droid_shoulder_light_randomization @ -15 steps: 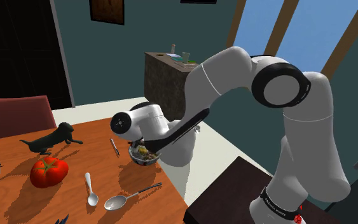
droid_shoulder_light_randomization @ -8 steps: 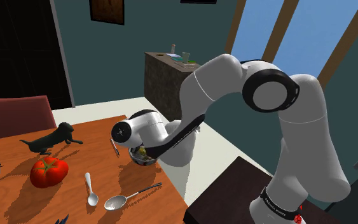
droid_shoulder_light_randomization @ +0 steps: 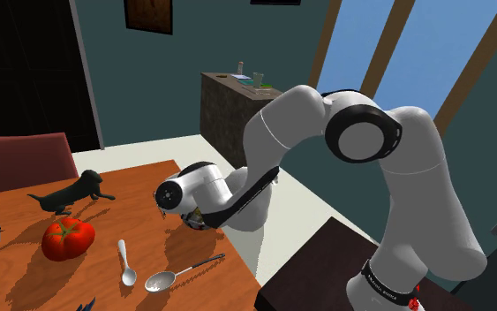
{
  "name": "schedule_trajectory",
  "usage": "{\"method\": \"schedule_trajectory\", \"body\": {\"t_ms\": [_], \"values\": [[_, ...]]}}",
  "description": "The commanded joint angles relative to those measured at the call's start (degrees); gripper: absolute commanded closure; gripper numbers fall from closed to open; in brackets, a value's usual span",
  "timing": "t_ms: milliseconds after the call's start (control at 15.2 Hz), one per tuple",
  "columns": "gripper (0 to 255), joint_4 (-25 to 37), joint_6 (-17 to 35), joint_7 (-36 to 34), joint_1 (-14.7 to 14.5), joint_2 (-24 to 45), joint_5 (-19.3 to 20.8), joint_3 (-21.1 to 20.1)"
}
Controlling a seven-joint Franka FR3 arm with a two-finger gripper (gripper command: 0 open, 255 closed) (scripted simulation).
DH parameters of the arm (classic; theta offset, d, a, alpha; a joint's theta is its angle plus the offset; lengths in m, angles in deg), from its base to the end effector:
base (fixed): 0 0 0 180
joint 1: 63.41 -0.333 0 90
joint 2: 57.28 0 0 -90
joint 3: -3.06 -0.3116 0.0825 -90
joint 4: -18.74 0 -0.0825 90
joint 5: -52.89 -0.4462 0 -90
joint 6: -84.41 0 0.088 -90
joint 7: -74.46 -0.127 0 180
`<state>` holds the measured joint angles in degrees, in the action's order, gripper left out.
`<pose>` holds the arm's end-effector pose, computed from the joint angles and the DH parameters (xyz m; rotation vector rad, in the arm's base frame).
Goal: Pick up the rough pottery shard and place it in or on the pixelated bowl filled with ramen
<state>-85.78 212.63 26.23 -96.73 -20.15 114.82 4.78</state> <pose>0.5922 0.3173 0.1047 2.3067 0.6179 0.4152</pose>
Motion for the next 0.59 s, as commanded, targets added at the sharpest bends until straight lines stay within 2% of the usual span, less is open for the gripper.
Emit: {"method": "schedule_trajectory", "body": {"t_ms": [0,264,330,528], "values": [[255,-0.01,0.08,-0.12,0.0,0.09,0.08,0.03],[255,0.0,0.08,-0.12,0.0,0.09,0.08,0.03],[0,-0.01,0.09,-0.12,0.0,0.09,0.08,0.03],[0,-0.01,0.09,-0.13,0.0,0.08,0.08,0.03]]}}
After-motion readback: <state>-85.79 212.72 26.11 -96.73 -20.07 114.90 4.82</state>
